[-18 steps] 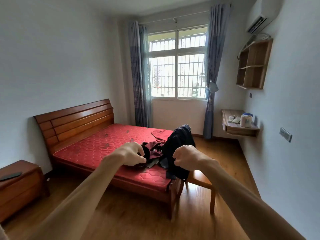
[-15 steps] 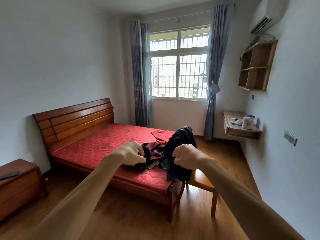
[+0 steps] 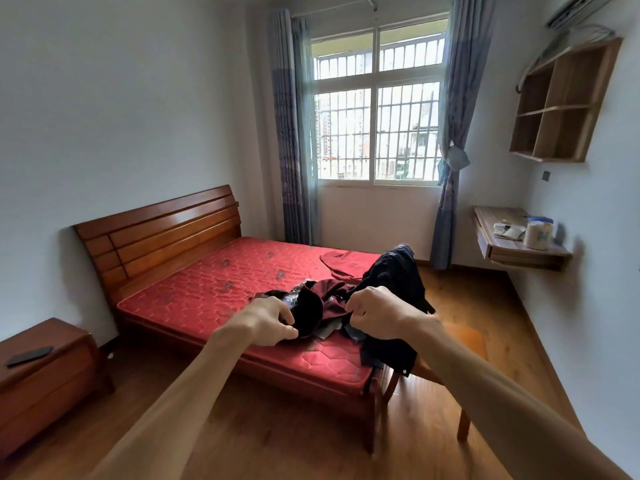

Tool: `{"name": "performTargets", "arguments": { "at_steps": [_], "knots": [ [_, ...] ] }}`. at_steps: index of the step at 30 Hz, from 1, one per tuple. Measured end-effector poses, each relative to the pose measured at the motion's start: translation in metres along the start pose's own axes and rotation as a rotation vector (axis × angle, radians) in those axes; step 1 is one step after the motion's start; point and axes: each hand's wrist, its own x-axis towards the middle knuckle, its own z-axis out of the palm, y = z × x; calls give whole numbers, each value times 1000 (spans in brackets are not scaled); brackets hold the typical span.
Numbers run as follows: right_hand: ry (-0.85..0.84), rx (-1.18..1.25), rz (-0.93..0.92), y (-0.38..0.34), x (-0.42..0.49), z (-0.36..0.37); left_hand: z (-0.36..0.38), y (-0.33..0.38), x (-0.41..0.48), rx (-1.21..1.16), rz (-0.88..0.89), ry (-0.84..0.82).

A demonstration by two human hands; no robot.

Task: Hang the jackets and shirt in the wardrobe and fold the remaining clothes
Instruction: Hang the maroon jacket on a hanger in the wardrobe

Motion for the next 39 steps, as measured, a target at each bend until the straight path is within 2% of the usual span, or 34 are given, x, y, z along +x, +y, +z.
{"name": "performTargets", "arguments": {
  "at_steps": [8,21,25,31,39],
  "knots": [
    [-74,-52,-23,55,96,33,11,-14,93,-3,-64,-45],
    [-136,-7,-104,164,271,27,7,7,271,25,-138,-64],
    [-210,-18,-117,184,308,45,12,1,309,36,-170,-108],
    [-214,-36,-111,200,365,57,15,-16,367,43,-179,-166],
    [-268,-119,-74,206,458,79,2,-73,464,9,-151,-189]
  ]
}}
